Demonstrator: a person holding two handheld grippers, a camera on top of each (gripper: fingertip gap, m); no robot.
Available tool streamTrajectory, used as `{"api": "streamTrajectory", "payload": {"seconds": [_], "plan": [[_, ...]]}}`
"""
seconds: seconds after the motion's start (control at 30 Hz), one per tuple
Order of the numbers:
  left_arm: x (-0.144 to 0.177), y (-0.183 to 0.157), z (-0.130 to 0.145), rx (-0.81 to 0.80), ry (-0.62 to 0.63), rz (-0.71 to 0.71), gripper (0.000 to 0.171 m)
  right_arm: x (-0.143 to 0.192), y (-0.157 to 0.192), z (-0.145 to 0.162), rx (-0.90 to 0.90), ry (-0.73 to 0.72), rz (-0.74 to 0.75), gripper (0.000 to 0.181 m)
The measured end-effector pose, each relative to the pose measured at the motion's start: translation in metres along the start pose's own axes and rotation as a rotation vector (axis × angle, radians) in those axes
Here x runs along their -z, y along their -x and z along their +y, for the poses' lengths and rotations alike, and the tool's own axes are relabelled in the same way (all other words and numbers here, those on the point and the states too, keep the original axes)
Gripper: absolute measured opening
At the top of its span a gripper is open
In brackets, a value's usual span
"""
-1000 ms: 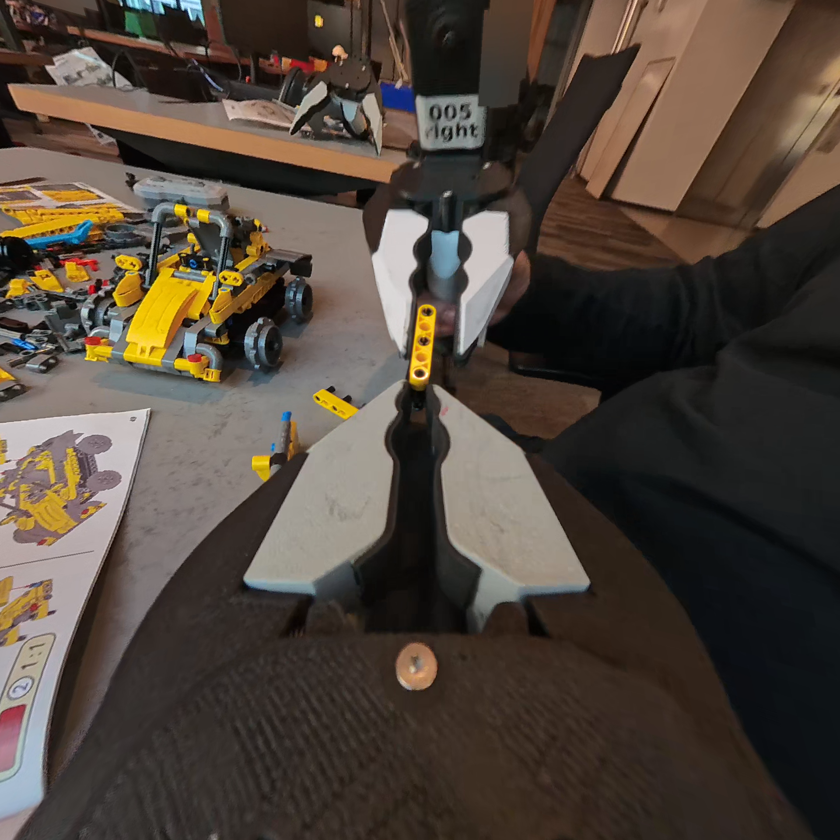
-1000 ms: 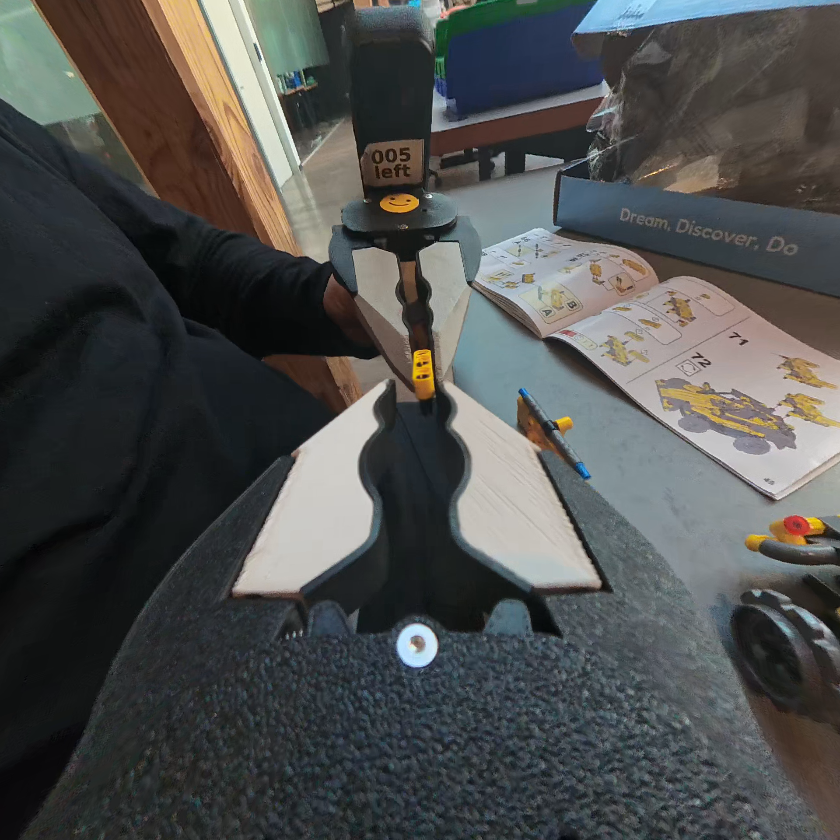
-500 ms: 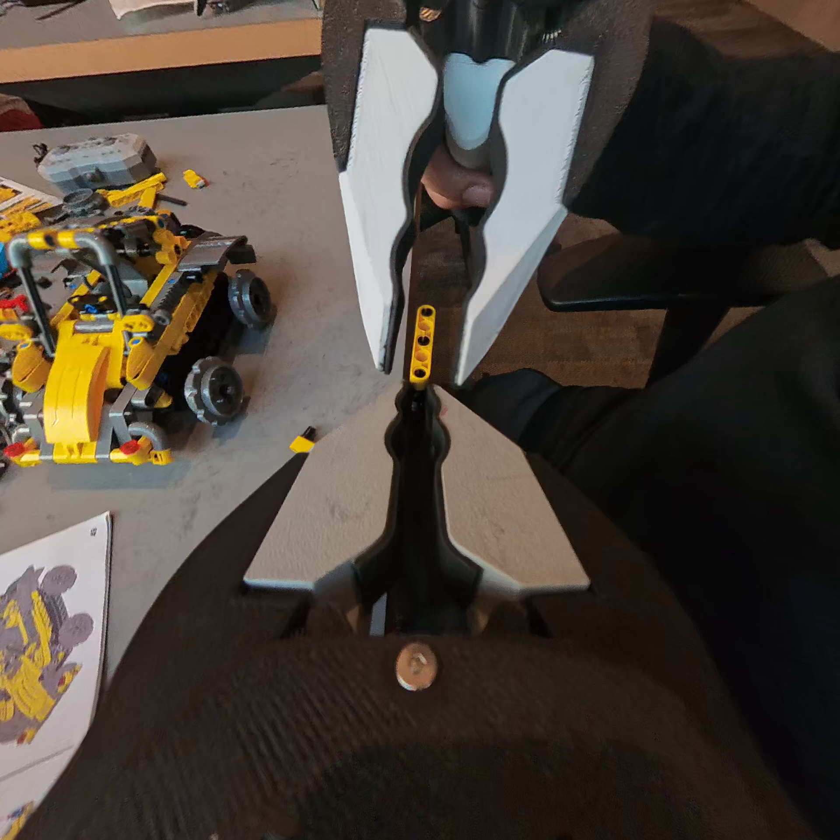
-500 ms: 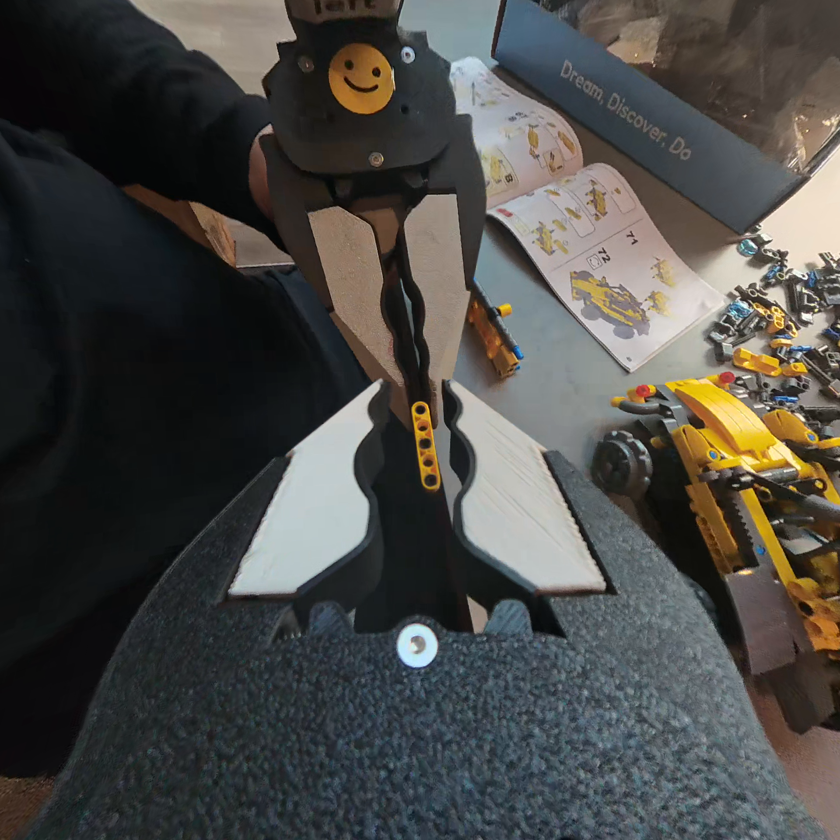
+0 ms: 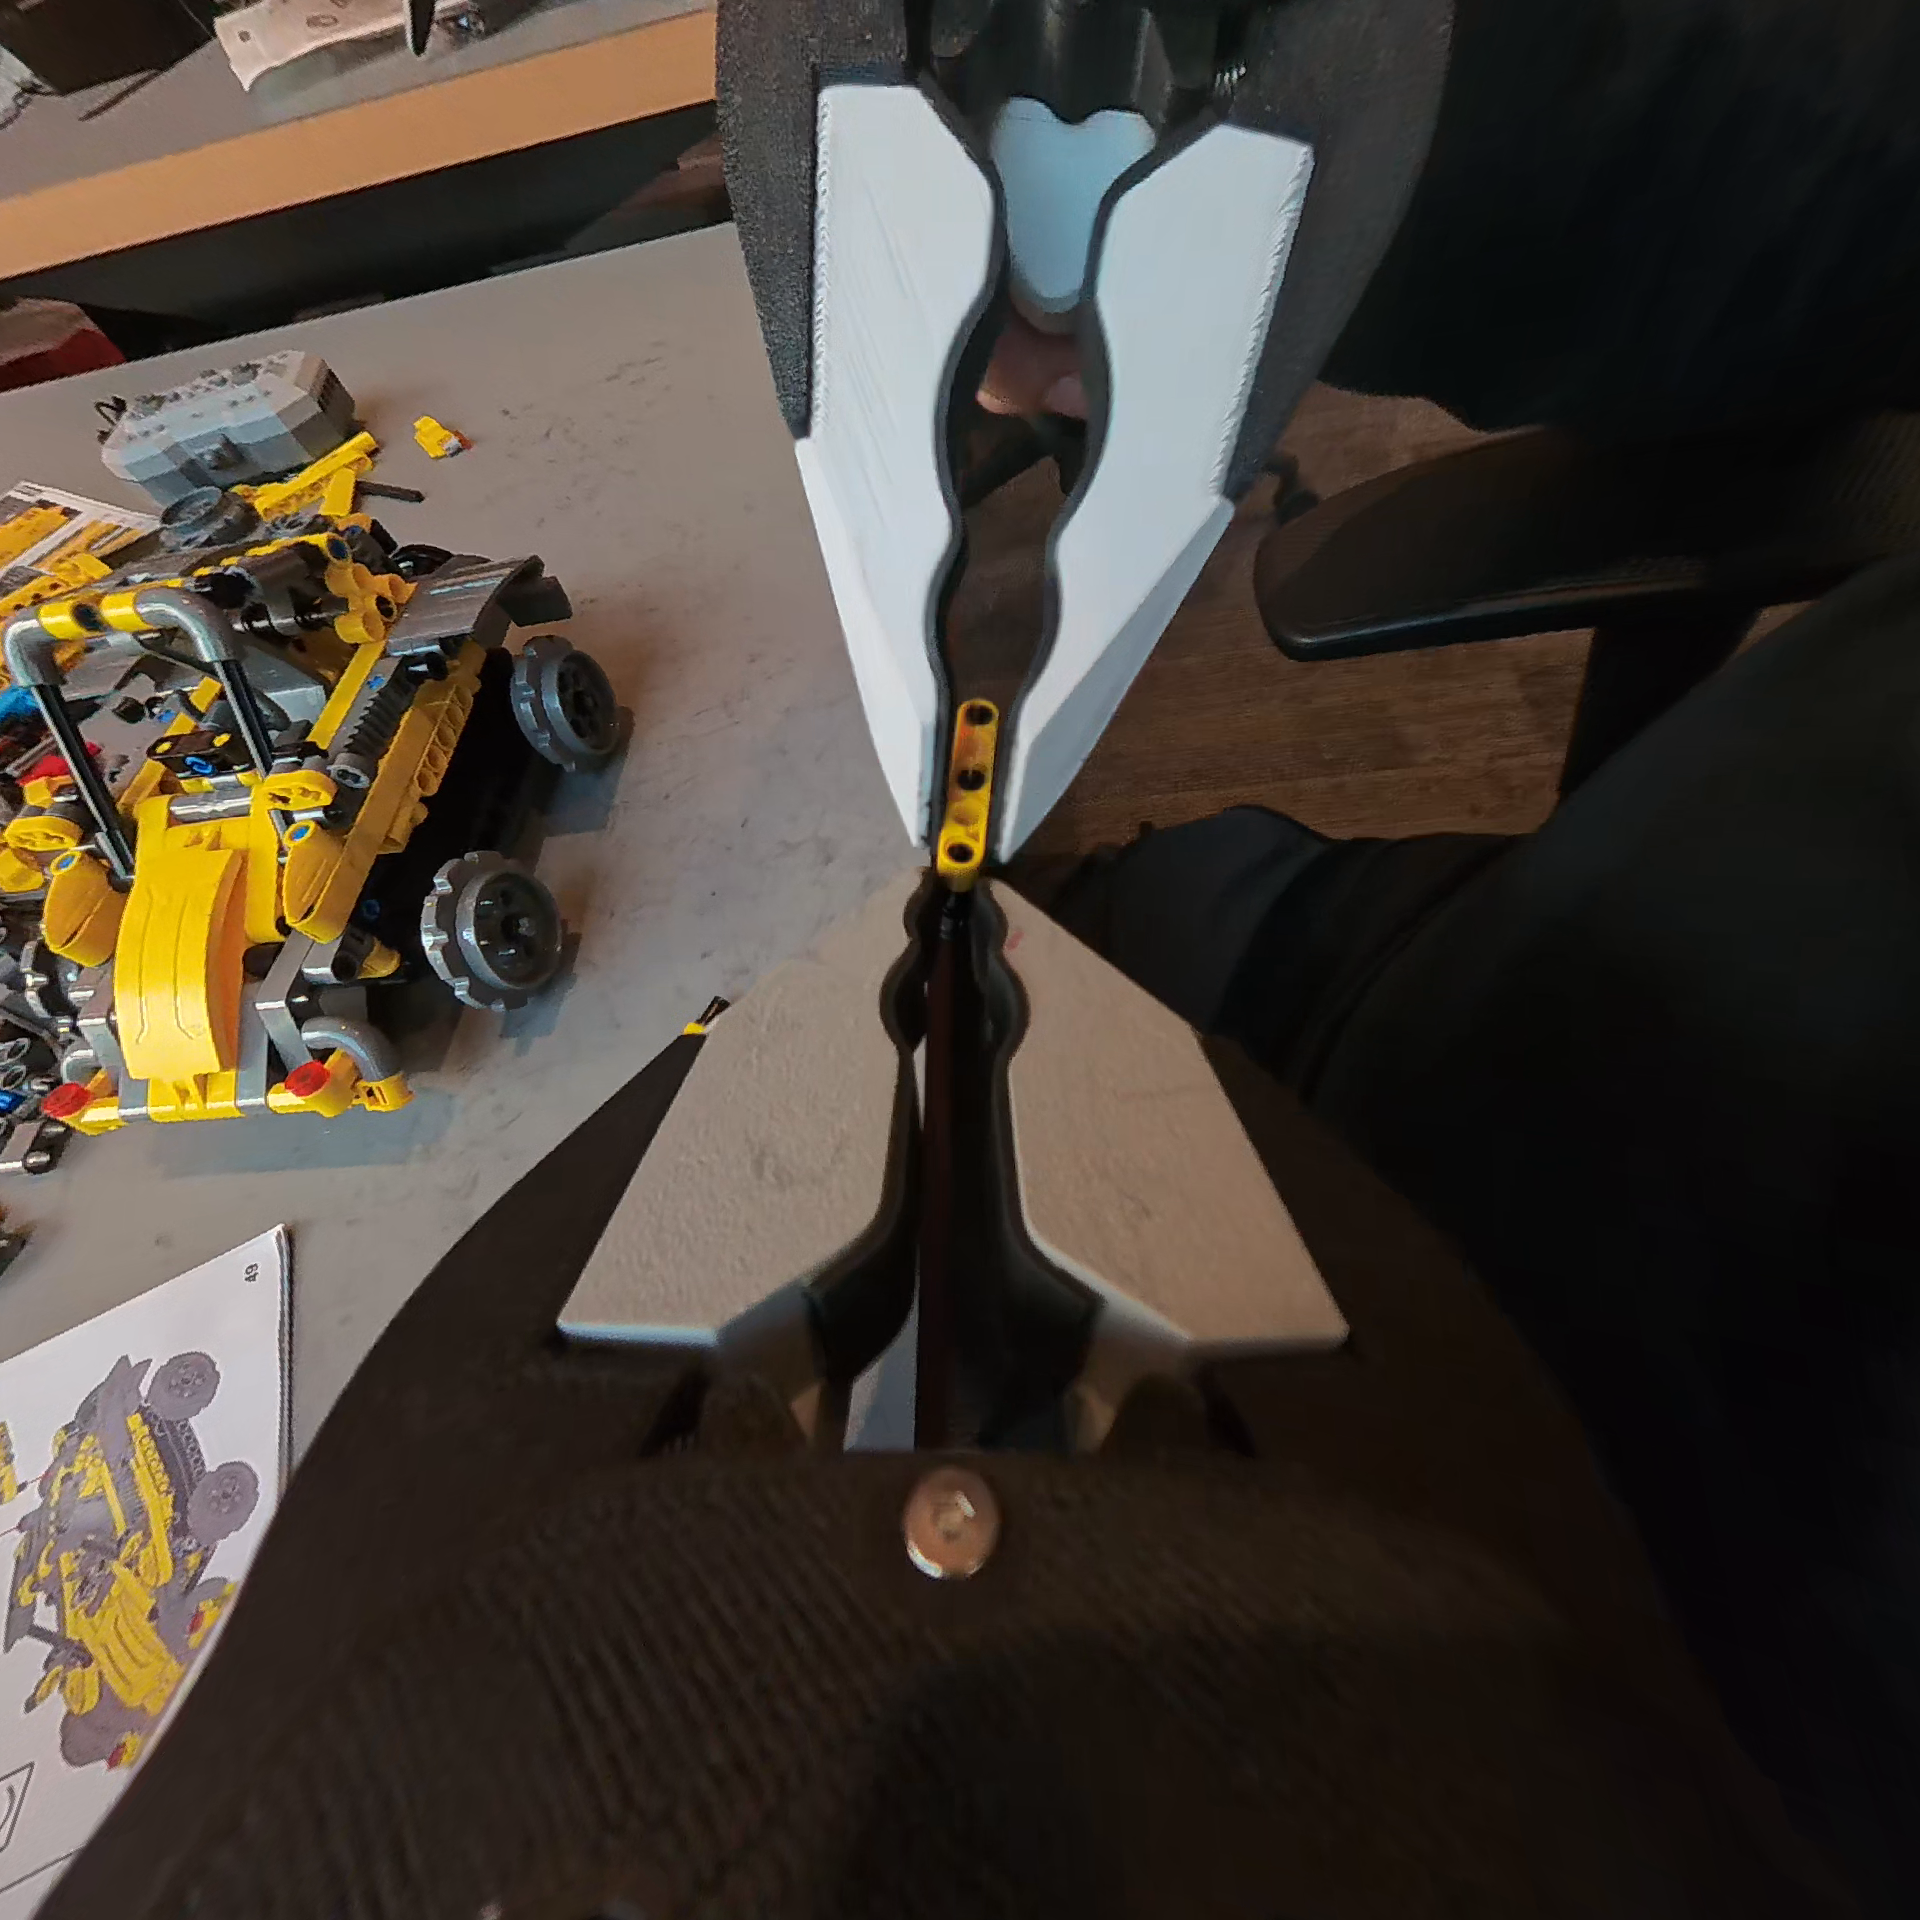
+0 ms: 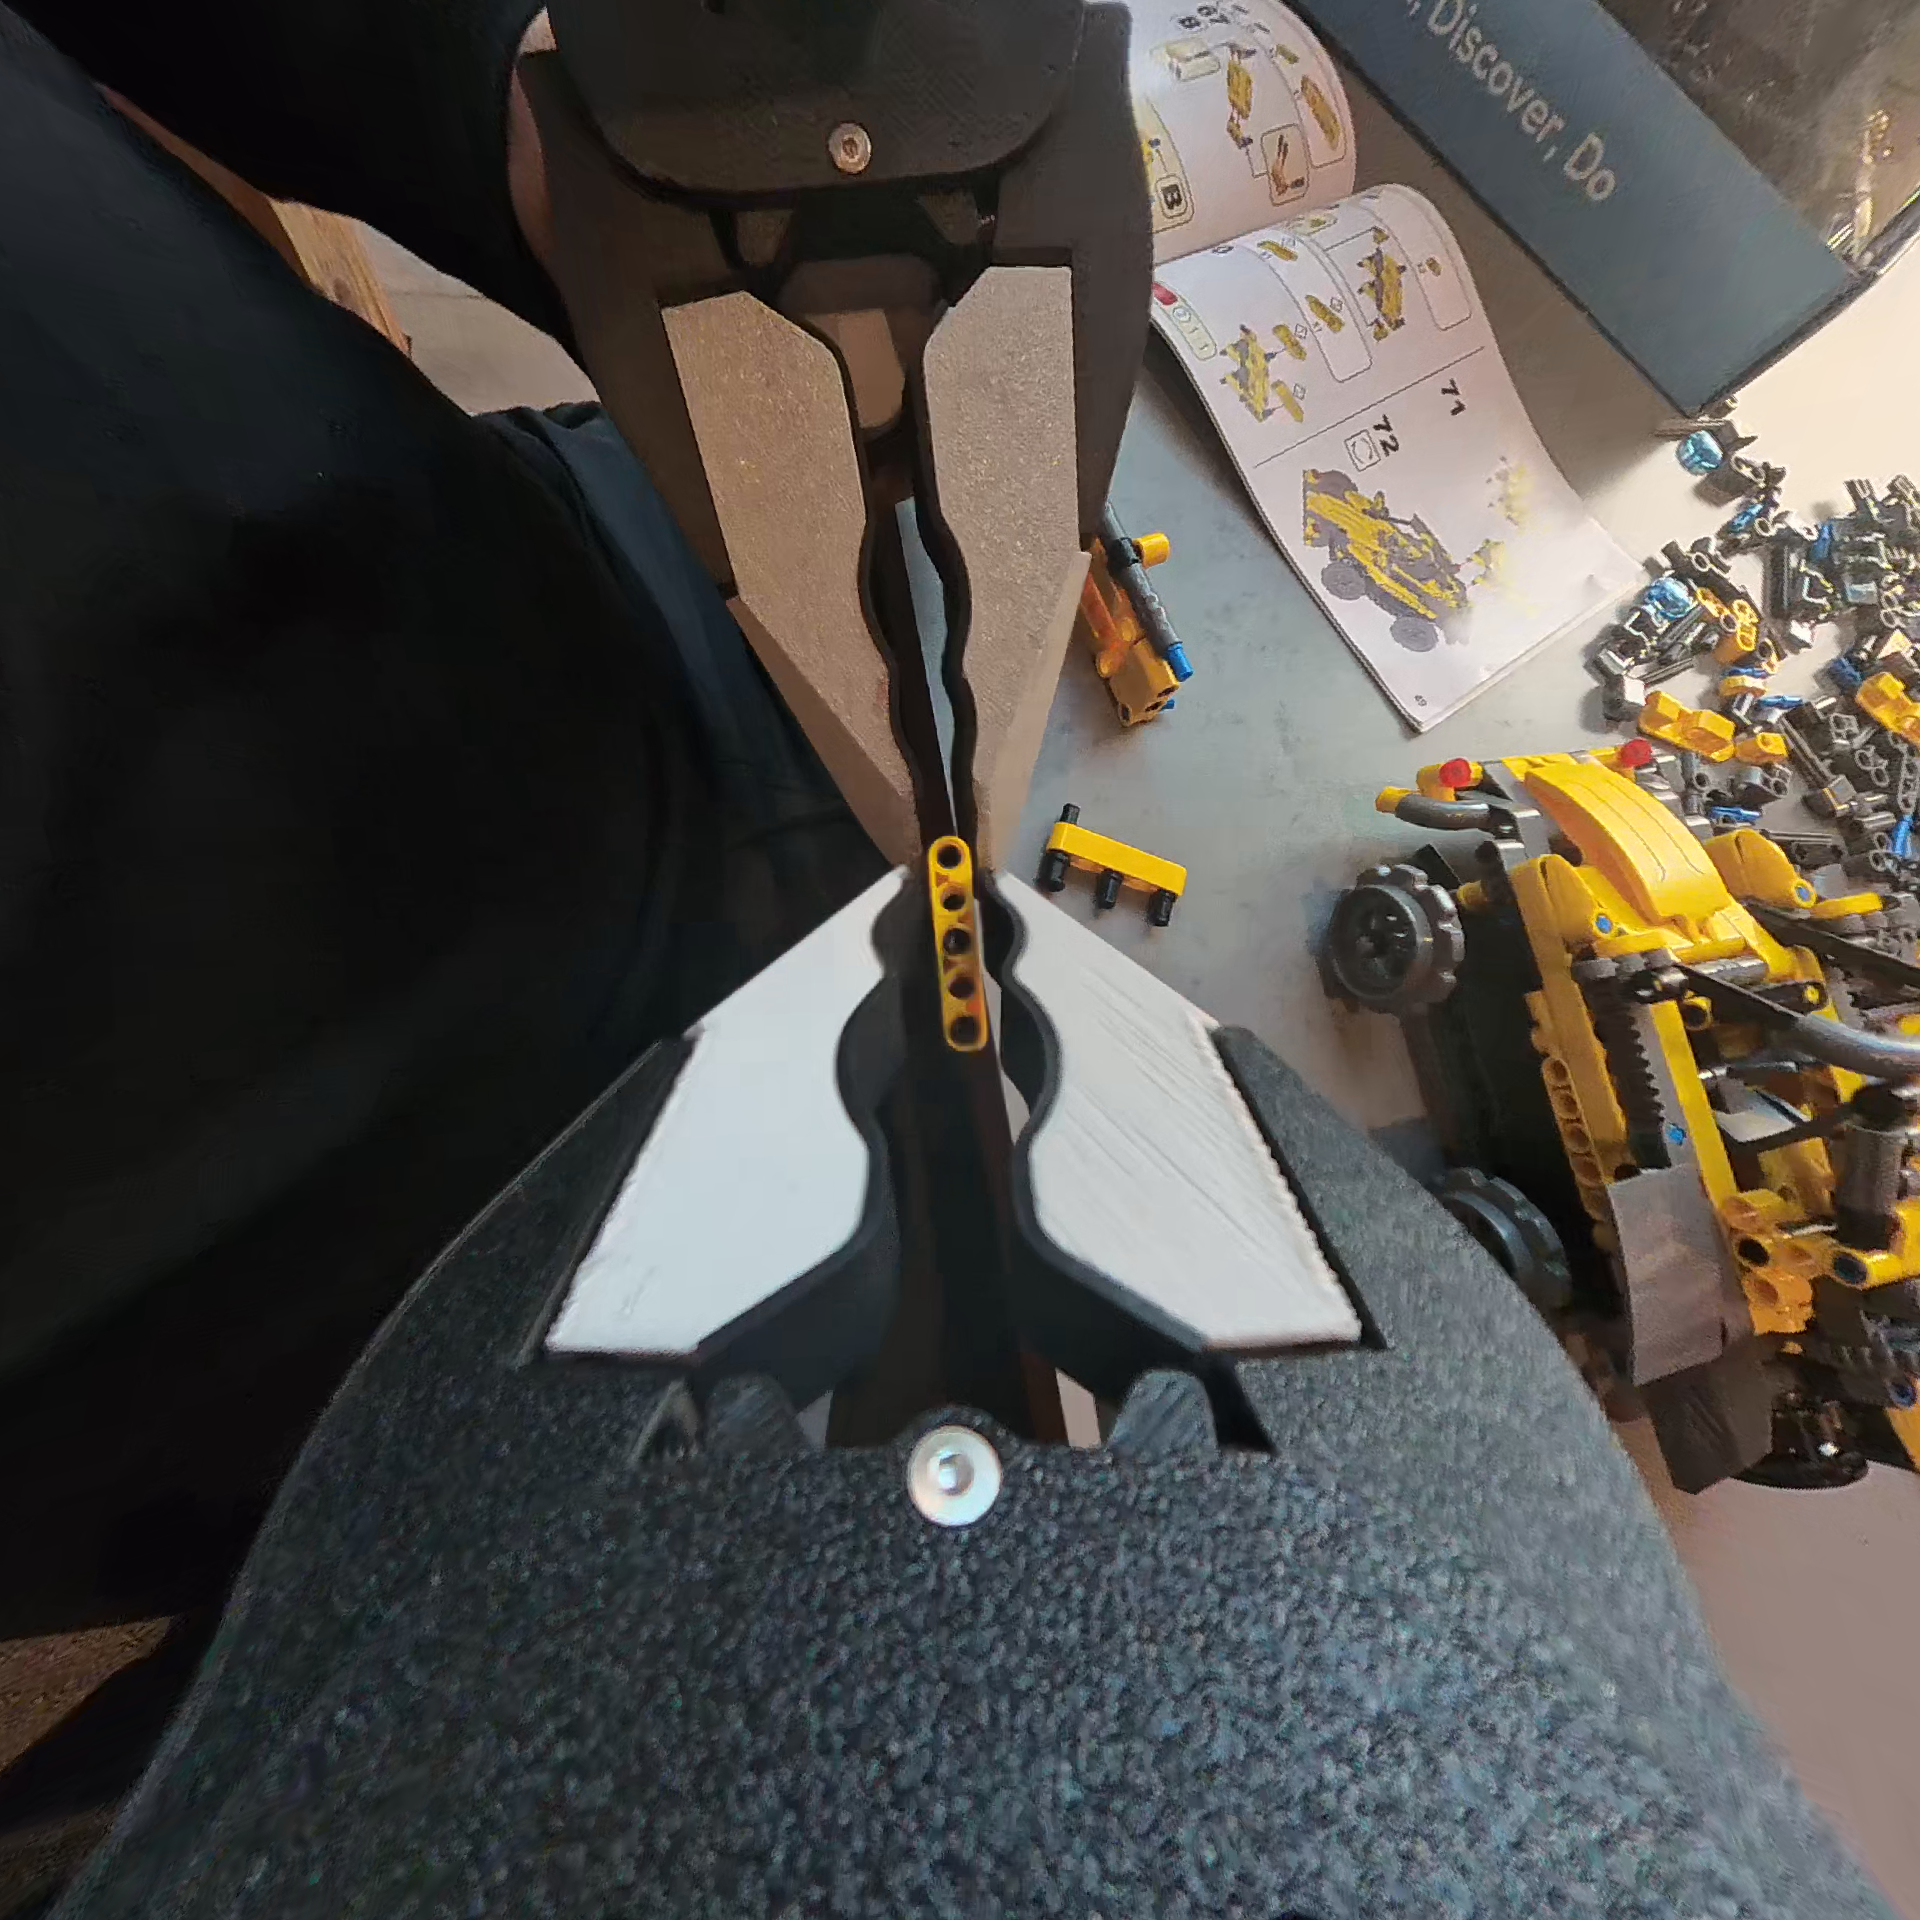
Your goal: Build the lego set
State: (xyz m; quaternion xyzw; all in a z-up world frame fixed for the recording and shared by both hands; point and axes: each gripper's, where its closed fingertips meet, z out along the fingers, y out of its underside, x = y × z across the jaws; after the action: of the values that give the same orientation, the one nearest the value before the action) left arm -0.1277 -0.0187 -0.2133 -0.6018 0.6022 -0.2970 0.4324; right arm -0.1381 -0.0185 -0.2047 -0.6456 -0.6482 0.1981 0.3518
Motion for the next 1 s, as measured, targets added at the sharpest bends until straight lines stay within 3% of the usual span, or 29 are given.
{"api": "streamTrajectory", "payload": {"seconds": [0.47, 0.57, 0.67, 1.0], "plan": [[-0.001, 0.002, 0.007, -0.008, 0.033, -0.033, 0.004, -0.007, 0.0, 0.002, 0.017, 0.037, 0.031, 0.007], [-0.003, 0.006, 0.015, -0.016, 0.081, -0.058, 0.013, -0.006, 0.0, 0.001, 0.016, 0.025, 0.03, 0.007], [-0.003, 0.003, 0.016, 0.003, 0.066, -0.039, 0.003, -0.003, 0.001, -0.003, 0.003, -0.004, 0.019, 0.008], [0.002, 0.001, 0.01, 0.037, 0.034, 0.0, 0.003, 0.002, 0.002, -0.003, -0.065, -0.098, -0.047, 0.008]]}}
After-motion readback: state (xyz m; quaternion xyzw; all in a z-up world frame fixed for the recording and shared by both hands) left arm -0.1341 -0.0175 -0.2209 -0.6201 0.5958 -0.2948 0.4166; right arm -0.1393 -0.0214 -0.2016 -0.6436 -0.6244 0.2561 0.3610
